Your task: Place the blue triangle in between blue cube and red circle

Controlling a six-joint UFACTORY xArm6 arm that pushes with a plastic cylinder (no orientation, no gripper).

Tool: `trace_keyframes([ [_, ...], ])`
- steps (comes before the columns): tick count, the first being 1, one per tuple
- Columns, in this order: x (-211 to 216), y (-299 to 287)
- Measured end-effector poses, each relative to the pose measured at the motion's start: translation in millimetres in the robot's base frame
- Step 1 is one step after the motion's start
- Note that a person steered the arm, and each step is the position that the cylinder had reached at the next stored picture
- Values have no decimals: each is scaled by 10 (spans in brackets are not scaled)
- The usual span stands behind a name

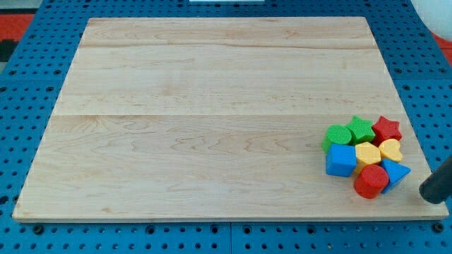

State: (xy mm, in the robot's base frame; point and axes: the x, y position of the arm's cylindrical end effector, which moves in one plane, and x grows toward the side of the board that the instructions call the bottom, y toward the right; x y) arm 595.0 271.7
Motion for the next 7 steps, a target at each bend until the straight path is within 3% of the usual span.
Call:
trace_keyframes([
  [2,-366,-123],
  [5,-387,-862],
  [7,-387,-916],
])
